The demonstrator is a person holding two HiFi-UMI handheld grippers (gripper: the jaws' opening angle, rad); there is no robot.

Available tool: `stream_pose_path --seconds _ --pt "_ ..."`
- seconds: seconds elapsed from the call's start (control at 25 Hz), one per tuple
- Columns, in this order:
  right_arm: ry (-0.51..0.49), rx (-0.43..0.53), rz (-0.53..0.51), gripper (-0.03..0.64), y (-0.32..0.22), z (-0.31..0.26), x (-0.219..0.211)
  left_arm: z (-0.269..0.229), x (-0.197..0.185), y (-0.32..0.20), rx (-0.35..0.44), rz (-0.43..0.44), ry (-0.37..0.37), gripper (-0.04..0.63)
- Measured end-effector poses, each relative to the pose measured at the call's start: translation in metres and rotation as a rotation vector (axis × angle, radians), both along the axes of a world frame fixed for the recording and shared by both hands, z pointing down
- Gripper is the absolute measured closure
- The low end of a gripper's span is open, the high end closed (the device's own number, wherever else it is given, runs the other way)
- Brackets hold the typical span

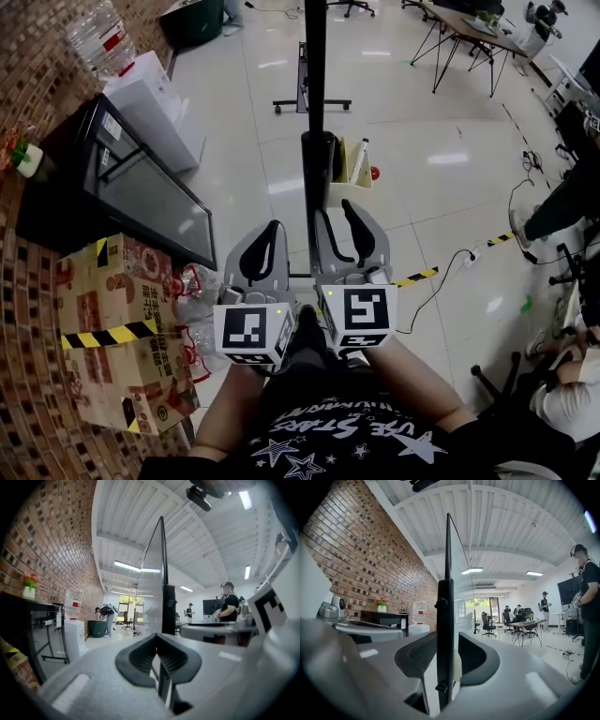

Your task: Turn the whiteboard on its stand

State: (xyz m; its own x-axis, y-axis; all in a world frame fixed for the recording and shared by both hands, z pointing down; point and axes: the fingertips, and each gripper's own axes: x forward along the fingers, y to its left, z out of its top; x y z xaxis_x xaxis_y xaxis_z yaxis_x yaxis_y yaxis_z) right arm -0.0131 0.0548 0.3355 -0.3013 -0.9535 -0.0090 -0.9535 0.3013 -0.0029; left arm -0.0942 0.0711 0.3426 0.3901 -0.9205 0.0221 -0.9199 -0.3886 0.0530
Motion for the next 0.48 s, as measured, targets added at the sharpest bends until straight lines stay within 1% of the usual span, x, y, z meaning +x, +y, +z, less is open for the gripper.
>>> stream_pose_path --seconds 0.08,0.2,0.36,0.48 --pt "0.003 0.011 0.008 0.528 0.009 -0.001 0.006 0.002 0.003 0.006 0.01 -0.002 -0.009 0.589" --pt "-0.003 0.014 -0.006 0.589 0.021 0.001 0.009 0.003 0.011 0.014 0.009 0.005 -0.012 0.589" --pt "0.004 0.022 -0.043 0.607 0.033 0.002 0.009 0.001 0.026 0.022 -0.006 0.024 -0.001 0.589" --pt "0.027 0.004 -0.06 0.607 0.037 0.006 0.009 0.002 0.03 0.024 -0.011 0.015 0.005 0.589"
